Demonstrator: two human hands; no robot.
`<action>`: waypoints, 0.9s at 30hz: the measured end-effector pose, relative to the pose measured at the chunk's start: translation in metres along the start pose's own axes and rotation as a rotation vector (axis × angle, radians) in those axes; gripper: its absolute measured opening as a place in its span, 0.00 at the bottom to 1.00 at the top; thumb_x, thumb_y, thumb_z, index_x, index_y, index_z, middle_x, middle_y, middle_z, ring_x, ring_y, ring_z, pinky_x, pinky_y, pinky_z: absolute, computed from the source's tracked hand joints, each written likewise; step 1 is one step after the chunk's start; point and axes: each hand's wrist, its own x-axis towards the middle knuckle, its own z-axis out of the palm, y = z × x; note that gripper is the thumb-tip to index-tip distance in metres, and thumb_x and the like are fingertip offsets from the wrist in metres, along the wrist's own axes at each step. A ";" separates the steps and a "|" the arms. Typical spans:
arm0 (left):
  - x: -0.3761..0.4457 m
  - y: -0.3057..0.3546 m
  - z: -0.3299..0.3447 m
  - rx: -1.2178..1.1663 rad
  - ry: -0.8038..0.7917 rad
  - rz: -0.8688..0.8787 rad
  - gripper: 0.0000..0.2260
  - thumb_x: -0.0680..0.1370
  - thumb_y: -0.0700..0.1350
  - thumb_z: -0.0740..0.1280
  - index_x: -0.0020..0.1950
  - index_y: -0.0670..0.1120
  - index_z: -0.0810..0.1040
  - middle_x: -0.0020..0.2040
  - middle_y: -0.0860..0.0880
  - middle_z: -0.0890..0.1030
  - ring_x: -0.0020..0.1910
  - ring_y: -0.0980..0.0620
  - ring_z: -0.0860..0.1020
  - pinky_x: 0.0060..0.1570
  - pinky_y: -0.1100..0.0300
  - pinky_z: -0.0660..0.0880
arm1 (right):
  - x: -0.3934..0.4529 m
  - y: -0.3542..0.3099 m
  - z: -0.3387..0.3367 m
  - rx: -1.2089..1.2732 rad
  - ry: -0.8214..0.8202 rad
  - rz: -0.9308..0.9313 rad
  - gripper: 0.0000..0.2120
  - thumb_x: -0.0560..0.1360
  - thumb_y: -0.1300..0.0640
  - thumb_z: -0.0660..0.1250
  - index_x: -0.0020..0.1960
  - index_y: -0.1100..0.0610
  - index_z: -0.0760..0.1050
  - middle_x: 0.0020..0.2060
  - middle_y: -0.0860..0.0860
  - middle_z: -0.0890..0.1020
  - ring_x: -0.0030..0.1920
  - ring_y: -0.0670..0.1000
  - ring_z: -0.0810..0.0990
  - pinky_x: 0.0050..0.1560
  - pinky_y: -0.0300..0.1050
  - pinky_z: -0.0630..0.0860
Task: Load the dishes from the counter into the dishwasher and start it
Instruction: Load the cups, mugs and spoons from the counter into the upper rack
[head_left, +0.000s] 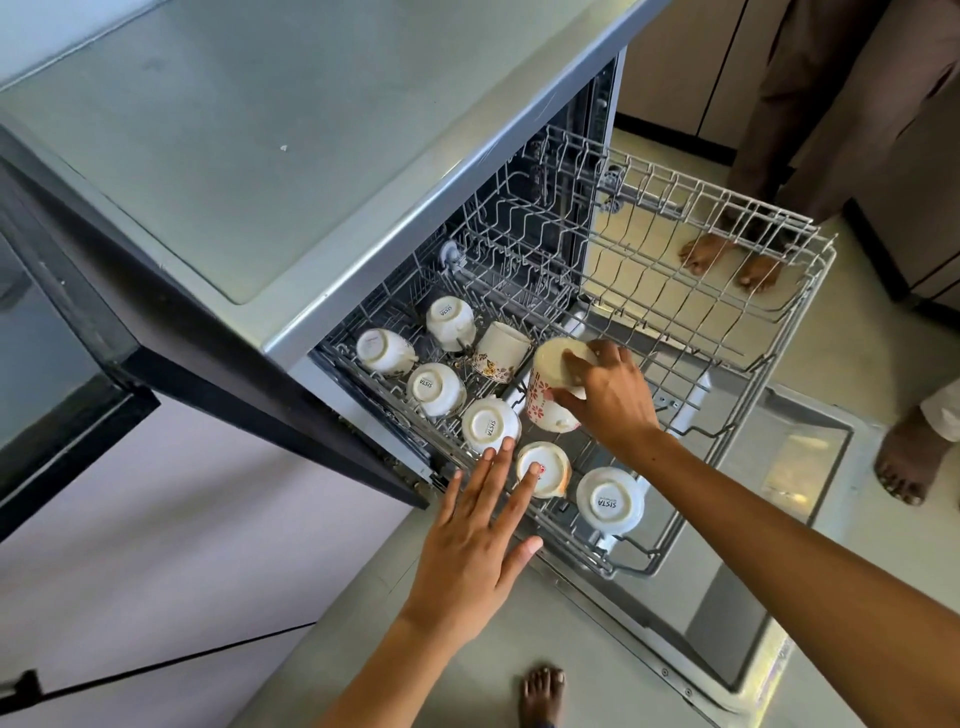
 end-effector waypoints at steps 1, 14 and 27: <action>0.000 0.000 0.000 0.003 0.000 0.000 0.28 0.81 0.59 0.51 0.78 0.50 0.51 0.78 0.45 0.48 0.77 0.47 0.50 0.72 0.48 0.51 | 0.000 0.000 -0.002 0.003 0.027 -0.007 0.25 0.74 0.45 0.66 0.66 0.57 0.71 0.64 0.63 0.69 0.61 0.64 0.68 0.58 0.57 0.71; 0.001 0.001 0.000 -0.002 -0.004 -0.006 0.28 0.81 0.60 0.49 0.78 0.50 0.50 0.78 0.45 0.48 0.77 0.46 0.50 0.71 0.47 0.50 | 0.002 0.005 0.008 0.048 0.036 0.108 0.26 0.75 0.41 0.62 0.66 0.57 0.70 0.64 0.62 0.70 0.62 0.63 0.69 0.53 0.56 0.75; 0.001 0.003 0.006 0.017 0.000 -0.032 0.29 0.81 0.60 0.50 0.79 0.50 0.47 0.78 0.45 0.46 0.77 0.46 0.48 0.72 0.47 0.49 | 0.005 0.006 0.006 0.042 -0.007 0.073 0.22 0.79 0.47 0.57 0.69 0.57 0.65 0.61 0.57 0.74 0.59 0.59 0.74 0.54 0.53 0.75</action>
